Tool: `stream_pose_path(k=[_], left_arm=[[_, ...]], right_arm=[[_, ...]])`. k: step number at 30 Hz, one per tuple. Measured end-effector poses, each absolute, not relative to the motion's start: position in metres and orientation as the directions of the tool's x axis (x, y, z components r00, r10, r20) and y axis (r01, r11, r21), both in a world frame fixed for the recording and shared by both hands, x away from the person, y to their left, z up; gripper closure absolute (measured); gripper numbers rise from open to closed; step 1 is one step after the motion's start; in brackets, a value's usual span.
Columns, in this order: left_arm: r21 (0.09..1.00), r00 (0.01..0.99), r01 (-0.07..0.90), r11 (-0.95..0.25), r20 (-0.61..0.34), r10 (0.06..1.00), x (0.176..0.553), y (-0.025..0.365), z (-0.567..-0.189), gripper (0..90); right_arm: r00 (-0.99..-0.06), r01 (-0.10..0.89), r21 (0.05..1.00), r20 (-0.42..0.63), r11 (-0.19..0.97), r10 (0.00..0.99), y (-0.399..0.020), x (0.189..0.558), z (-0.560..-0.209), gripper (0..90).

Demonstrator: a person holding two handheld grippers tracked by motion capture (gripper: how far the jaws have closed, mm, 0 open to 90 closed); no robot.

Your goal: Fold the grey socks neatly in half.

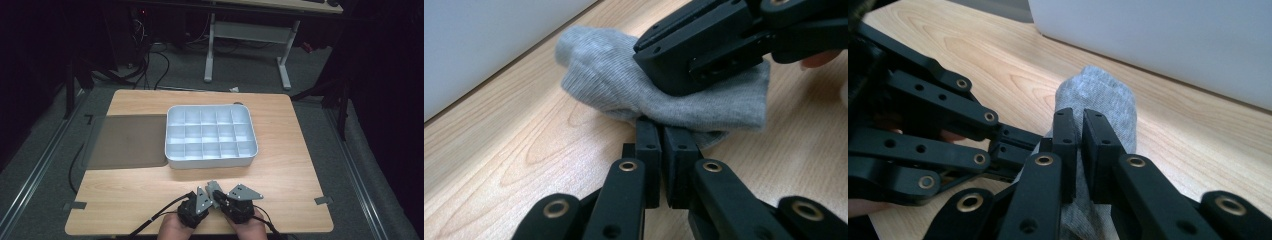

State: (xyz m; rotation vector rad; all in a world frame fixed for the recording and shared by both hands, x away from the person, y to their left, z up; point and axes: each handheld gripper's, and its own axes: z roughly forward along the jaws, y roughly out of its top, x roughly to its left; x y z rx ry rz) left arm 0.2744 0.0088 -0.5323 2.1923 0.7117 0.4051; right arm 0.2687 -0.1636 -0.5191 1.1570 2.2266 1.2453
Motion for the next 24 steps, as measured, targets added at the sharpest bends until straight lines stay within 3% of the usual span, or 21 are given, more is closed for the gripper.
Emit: stream_pose_path(k=[16,24], left_arm=[[0.827,0.762,0.371,-0.421,-0.013,0.647,0.275,0.03,-0.517,86.3],[0.879,0.77,0.343,-0.331,-0.062,0.634,0.289,0.01,-0.491,89.1]], right_arm=[[-0.624,0.499,0.815,0.101,0.296,0.775,-0.171,0.271,-0.529,90.0],[-0.636,0.501,0.811,0.11,0.3,0.764,-0.172,0.273,-0.529,90.0]])
